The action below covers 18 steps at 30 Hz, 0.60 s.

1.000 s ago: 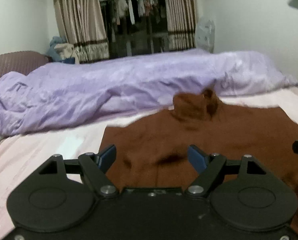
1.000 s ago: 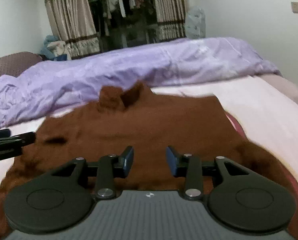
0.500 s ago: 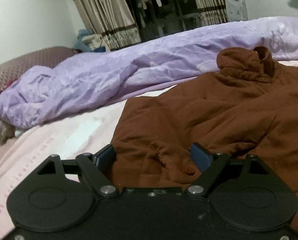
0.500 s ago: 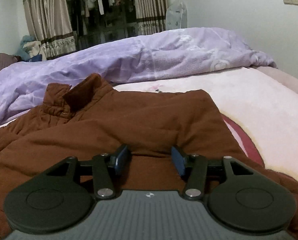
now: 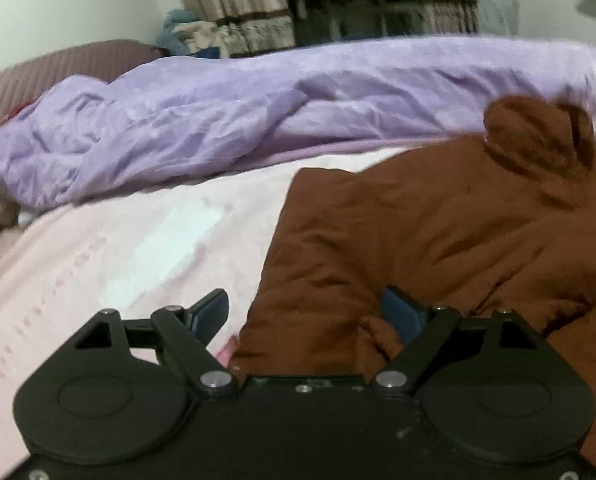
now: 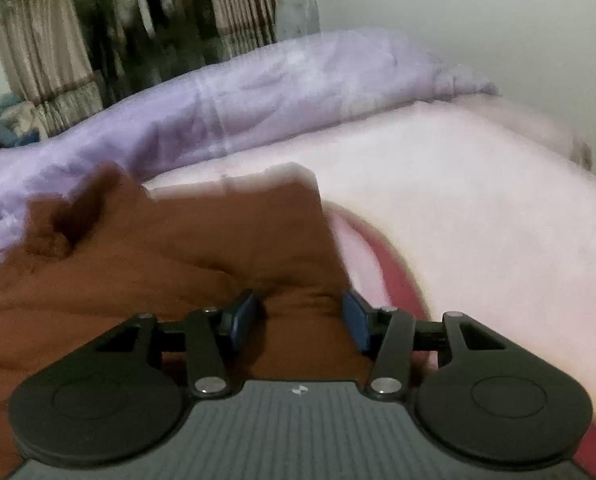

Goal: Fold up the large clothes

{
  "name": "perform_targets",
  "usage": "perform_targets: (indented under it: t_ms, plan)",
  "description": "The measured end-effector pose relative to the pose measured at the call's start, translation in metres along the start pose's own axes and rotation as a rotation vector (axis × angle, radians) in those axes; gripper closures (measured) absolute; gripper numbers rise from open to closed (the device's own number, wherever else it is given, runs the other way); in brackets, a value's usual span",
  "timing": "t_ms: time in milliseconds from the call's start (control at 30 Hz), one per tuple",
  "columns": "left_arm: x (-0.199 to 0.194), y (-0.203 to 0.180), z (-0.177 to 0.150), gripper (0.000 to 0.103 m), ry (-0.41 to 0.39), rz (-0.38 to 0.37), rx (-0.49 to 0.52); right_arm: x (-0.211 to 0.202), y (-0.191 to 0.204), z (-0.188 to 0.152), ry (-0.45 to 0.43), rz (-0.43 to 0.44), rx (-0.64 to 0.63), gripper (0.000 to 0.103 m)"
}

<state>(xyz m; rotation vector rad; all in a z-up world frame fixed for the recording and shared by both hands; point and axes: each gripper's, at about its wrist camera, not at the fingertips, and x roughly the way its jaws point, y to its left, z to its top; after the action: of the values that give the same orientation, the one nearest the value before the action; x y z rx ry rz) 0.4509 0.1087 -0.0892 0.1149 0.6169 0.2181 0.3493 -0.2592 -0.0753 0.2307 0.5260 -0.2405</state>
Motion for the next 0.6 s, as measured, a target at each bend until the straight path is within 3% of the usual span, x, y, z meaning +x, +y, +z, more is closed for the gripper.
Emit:
perform_targets:
  t_ms: [100, 200, 267, 333, 400, 500, 533, 600]
  plan:
    - [-0.012, -0.002, 0.007, 0.019, -0.012, 0.017, 0.013, -0.005, 0.005, 0.001, -0.020, -0.014, -0.014, 0.045]
    - [-0.048, -0.004, 0.018, 0.019, -0.094, 0.017, -0.004, -0.026, 0.010, 0.003, -0.049, -0.048, 0.002, 0.059]
    - [-0.078, -0.010, 0.027, 0.019, -0.159, -0.038, -0.034, -0.050, 0.019, 0.006, -0.114, -0.009, -0.002, 0.059]
    - [-0.097, -0.022, 0.031, 0.019, -0.196, -0.154, -0.055, -0.071, 0.035, 0.005, -0.118, 0.062, -0.031, 0.059]
    - [-0.101, -0.047, 0.028, 0.018, -0.168, -0.246, -0.022, -0.074, 0.048, -0.001, -0.071, 0.097, -0.054, 0.059]
    - [-0.079, -0.097, 0.014, 0.019, -0.011, -0.222, 0.142, -0.045, 0.056, -0.016, 0.124, 0.063, -0.054, 0.059]
    - [-0.069, -0.113, 0.005, 0.019, 0.062, -0.203, 0.216, -0.040, 0.054, -0.020, 0.140, 0.061, -0.045, 0.059]
    - [-0.082, -0.121, -0.005, 0.019, 0.011, -0.158, 0.281, -0.054, 0.049, -0.021, 0.106, 0.079, -0.016, 0.059]
